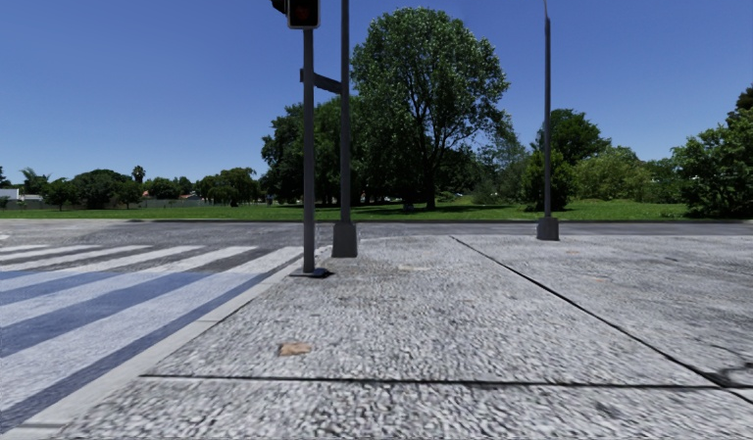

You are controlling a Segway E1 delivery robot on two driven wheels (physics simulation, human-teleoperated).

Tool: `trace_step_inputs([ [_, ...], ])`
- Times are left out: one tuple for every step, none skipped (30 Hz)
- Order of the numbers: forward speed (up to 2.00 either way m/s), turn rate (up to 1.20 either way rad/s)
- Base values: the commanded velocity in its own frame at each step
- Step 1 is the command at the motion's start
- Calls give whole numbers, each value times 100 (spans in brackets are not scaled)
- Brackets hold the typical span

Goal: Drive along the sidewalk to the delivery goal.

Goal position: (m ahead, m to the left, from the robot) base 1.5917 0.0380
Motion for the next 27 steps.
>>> trace_step_inputs([
  [200, 0],
  [200, 0],
  [200, 0],
  [200, 0],
  [200, -6],
  [200, -15],
  [200, -20],
  [200, -20],
  [200, -22],
  [200, -22],
  [200, -22],
  [200, -22],
  [200, -22],
  [200, -21],
  [200, -8],
  [200, 0],
  [200, 0],
  [197, 0],
  [189, 0],
  [183, 0],
  [183, 0],
  [178, 0],
  [170, 0],
  [163, 0],
  [149, 0],
  [149, 0],
  [137, 0],
])
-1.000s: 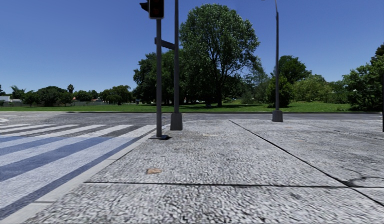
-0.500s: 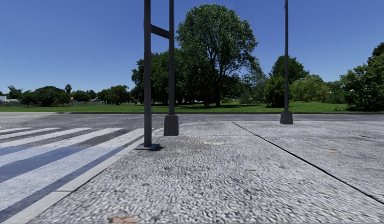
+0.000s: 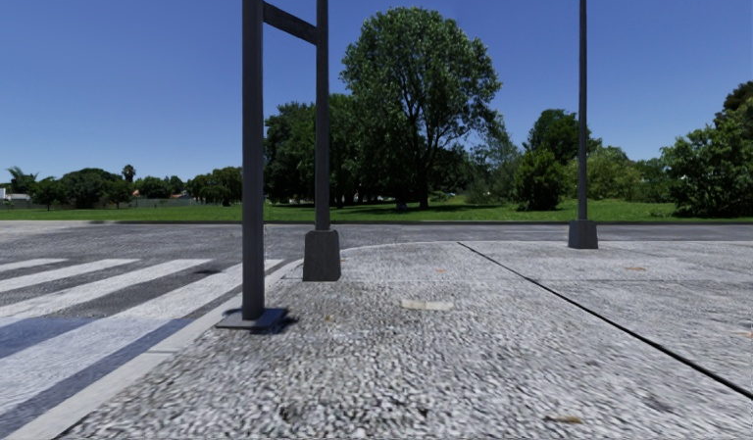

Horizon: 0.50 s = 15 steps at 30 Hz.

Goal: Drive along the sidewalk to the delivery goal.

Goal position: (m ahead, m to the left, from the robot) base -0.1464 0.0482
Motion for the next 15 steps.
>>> trace_step_inputs([
  [128, 0],
  [117, 0],
  [113, 0],
  [113, 0],
  [110, 0],
  [105, 0],
  [96, 0],
  [96, 0],
  [83, 0],
  [58, 0],
  [0, 0],
  [0, 0],
  [0, 0],
  [0, 0],
  [0, 0],
])
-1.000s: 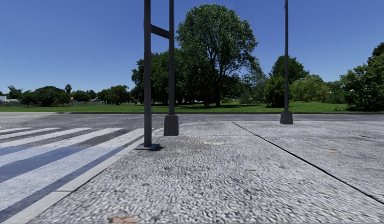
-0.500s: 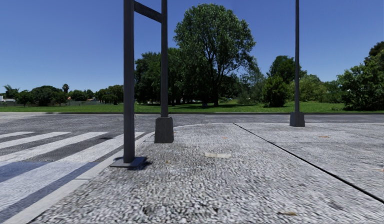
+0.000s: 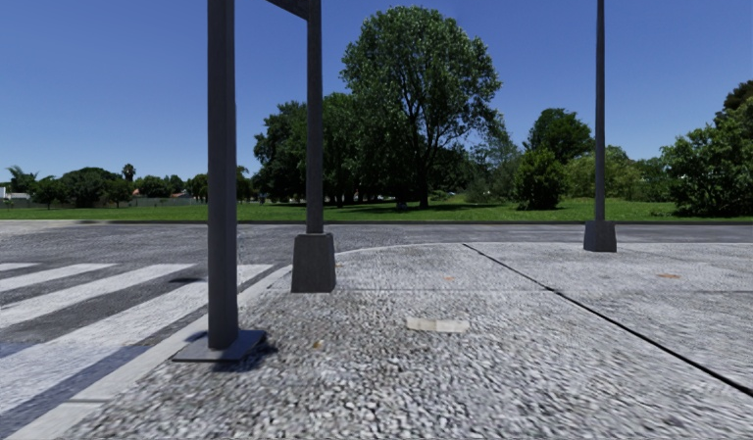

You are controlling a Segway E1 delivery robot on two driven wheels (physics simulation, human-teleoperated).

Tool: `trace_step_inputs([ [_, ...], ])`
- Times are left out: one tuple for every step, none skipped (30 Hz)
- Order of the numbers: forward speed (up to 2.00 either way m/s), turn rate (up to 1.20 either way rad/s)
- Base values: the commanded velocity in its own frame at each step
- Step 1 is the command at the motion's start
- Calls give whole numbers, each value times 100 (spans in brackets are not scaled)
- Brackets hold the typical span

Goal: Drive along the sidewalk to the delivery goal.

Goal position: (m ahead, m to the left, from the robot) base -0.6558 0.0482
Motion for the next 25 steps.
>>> trace_step_inputs([
  [0, 0],
  [0, 0],
  [0, 0],
  [0, 0],
  [0, 0],
  [0, 0],
  [0, 0],
  [0, 0],
  [0, 0],
  [0, 0],
  [0, 0],
  [0, 0],
  [0, 0],
  [0, 0],
  [0, 0],
  [0, 0],
  [0, 0],
  [0, 0],
  [0, 0],
  [0, 0],
  [0, 0],
  [0, 0],
  [0, 0],
  [0, 0],
  [0, 0],
])
